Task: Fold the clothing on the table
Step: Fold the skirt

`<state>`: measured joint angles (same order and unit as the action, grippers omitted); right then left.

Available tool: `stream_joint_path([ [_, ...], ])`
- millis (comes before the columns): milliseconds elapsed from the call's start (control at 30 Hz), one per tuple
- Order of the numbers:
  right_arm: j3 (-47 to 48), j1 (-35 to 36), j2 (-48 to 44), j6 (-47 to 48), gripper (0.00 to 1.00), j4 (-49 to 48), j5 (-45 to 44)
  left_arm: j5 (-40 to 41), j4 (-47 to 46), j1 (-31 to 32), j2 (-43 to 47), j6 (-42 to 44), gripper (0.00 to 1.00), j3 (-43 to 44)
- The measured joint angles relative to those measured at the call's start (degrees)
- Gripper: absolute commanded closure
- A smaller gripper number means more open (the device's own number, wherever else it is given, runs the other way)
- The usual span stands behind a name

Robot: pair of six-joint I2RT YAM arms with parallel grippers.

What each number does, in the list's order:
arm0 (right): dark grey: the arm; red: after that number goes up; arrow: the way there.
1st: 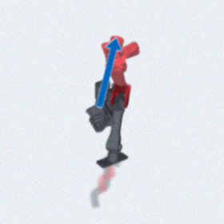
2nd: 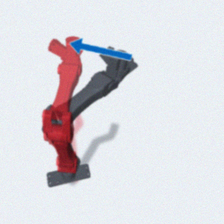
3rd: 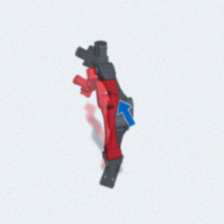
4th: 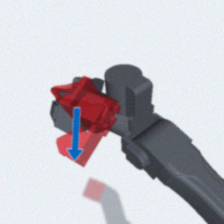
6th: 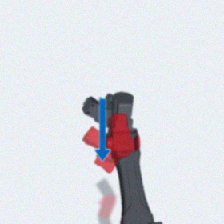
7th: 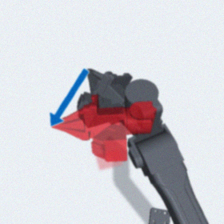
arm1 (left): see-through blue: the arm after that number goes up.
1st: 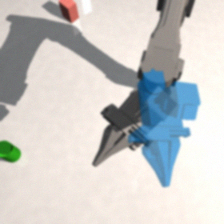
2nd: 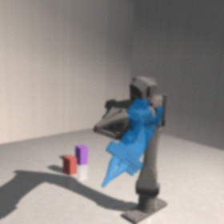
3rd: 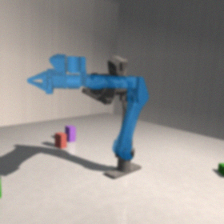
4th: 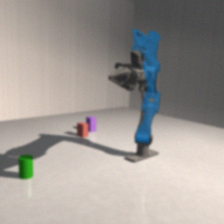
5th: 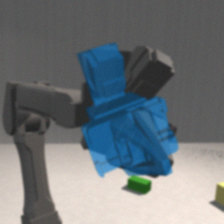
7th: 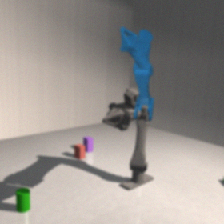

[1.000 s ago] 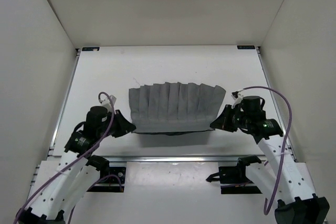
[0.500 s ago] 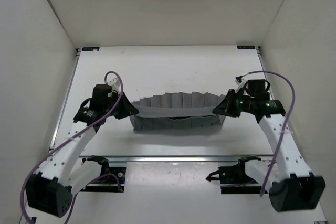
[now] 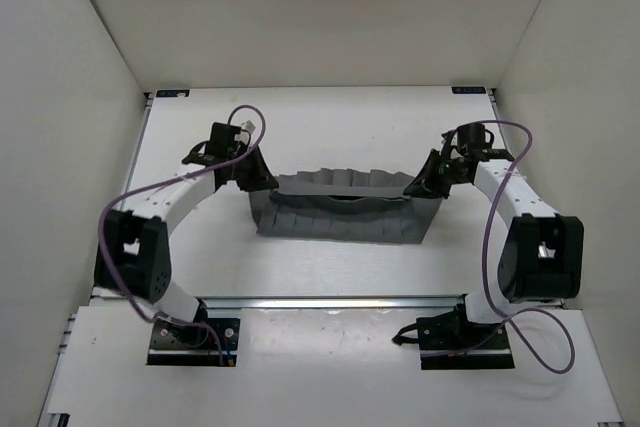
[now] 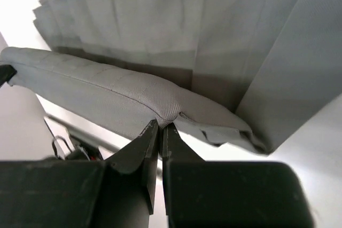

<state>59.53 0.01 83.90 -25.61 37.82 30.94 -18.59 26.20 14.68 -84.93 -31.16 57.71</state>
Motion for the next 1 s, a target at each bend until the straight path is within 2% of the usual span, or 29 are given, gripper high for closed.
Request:
stream_joint_path([
  [33,0.76,-0.48,1.86,-0.28,0.95,-0.74,-0.09,-0.2,-0.85,-0.07,-2.71,0.24,0.5,1.92],
  [67,1.44,-0.96,3.54,-0.55,0.82,-1.77,-0.24,-0.42,-1.51,-0.24,-5.16,0.92,0.43,3.61],
  [100,1.88,-1.51,4.96,-1.03,0.7,-2.93,-0.96,-0.2,-2.16,-0.74,-7.5,1.11,0.42,5.16],
  [167,2.6,-2.99,7.32,-1.36,0.6,-5.53,-2.75,0.0,-3.65,-2.89,-11.39,0.94,0.33,6.86],
  [200,2.89,-3.5,7.98,-1.51,0.54,-6.78,-3.93,0.11,-4.2,-4.09,-12.59,1.01,0.31,7.06],
  [267,3.48,-3.8,8.09,-1.64,0.47,-8.22,-6.91,0.55,-4.15,-6.01,-13.55,0.66,0.3,7.06],
  [467,3.96,-2.27,3.41,-1.16,0.42,-8.76,-14.91,3.28,-4.22,-7.61,-7.15,1.77,0.29,3.3],
  [633,-6.6,-2.05,-6.23,-1.97,0.4,-7.8,-18.25,4.7,-4.83,-5.01,1.38,2.64,0.28,-7.48],
  [800,-16.28,-1.57,-13.55,-3.63,0.37,-4.28,-20.15,5.68,-5.84,-3.48,3.96,1.22,0.26,-19.08],
  [1000,-19.87,-0.76,-17.38,-4.92,0.37,-3.8,-21.03,5.7,-12.94,-1.77,5.64,-4.35,0.28,-23.02],
])
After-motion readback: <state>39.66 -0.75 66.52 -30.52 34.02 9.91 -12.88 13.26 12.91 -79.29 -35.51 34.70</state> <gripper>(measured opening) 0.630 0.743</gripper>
